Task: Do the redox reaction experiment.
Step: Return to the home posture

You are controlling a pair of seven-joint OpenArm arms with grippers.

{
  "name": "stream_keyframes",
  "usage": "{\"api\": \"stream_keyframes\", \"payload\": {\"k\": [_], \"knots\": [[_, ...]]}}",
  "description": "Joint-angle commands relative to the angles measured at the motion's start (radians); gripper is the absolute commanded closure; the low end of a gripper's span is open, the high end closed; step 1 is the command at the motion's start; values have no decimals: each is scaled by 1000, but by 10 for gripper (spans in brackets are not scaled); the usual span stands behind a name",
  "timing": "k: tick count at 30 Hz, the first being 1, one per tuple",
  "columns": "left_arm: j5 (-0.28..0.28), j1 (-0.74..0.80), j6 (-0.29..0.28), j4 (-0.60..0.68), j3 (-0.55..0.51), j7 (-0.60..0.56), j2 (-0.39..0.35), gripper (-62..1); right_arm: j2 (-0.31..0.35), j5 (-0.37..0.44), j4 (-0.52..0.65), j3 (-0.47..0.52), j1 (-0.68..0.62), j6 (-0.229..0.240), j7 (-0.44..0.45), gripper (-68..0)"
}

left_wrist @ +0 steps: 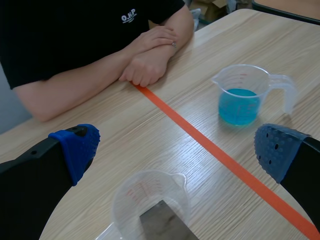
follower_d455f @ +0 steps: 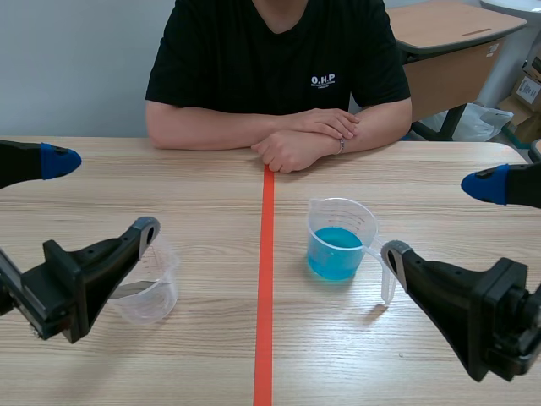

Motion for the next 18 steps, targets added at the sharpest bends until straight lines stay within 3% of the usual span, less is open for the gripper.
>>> {"api": "stream_keyframes", "payload": {"k": [1,4,18], "knots": [[2,3,-16,20,-7,-19,14,-623,0,3,15,2,11,0,12,-679],[7,3,-39,21,-4,-23,31,-623,0,3,15,2,11,0,11,-679],[7,3,-40,21,3,-22,31,-623,0,3,15,2,11,0,11,-679]]}}
